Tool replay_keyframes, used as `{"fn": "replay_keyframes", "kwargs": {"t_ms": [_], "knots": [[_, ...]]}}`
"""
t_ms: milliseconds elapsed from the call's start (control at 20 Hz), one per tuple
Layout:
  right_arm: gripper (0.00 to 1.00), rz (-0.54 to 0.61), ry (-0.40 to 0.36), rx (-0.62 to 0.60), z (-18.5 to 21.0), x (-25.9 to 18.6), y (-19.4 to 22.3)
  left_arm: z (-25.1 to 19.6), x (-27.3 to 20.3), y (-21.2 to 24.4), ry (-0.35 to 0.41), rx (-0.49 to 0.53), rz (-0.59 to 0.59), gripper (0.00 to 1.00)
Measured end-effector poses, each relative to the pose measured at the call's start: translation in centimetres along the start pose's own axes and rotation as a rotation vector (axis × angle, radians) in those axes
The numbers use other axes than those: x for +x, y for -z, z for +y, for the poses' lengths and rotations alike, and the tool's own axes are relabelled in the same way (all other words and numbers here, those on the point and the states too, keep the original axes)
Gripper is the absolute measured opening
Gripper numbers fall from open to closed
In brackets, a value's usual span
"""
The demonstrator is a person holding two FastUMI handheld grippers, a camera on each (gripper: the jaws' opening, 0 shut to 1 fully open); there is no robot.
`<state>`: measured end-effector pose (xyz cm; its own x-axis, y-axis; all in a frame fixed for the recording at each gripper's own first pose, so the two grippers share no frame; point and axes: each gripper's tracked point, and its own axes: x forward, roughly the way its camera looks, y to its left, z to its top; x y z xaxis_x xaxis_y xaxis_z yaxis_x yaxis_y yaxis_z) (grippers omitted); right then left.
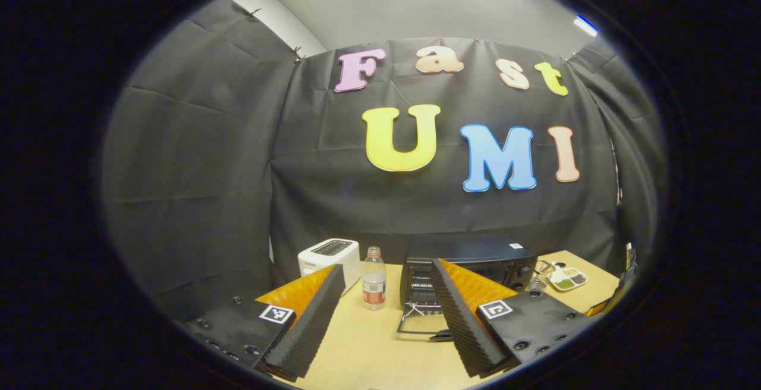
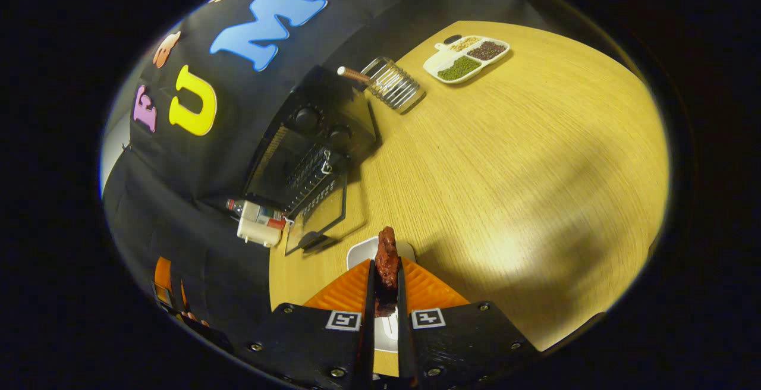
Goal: Open the electric oven with the left hand, put the food in, and close the electric oven.
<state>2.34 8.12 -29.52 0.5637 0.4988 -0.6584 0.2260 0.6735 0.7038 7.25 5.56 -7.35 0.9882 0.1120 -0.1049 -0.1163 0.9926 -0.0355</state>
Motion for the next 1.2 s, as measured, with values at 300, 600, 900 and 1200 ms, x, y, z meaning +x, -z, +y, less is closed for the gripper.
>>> {"fn": "replay_keyframes", "kwargs": {"t_ms": [300, 600, 900, 1200], "knots": [[0.08, -0.052, 0.004, -0.032, 1.5, -2.0, -1.5, 0.2, 0.8, -0.1, 0.011, -0.003, -0.009, 0.91], [0.09, -0.133, -0.066, -0.022, 6.3, -1.8, -4.7, -0.5, 2.9, 0.8, 0.052, -0.034, 0.01, 1.0], [0.09, -0.17, -0.119, -0.004, 11.0, 1.8, -7.1, -0.2, 5.0, 0.6, 0.092, -0.035, 0.008, 0.97], [0.09, -0.168, -0.156, 0.002, 15.2, 6.3, -7.8, 2.9, 7.1, 0.9, 0.073, -0.027, 0.011, 0.97]]}}
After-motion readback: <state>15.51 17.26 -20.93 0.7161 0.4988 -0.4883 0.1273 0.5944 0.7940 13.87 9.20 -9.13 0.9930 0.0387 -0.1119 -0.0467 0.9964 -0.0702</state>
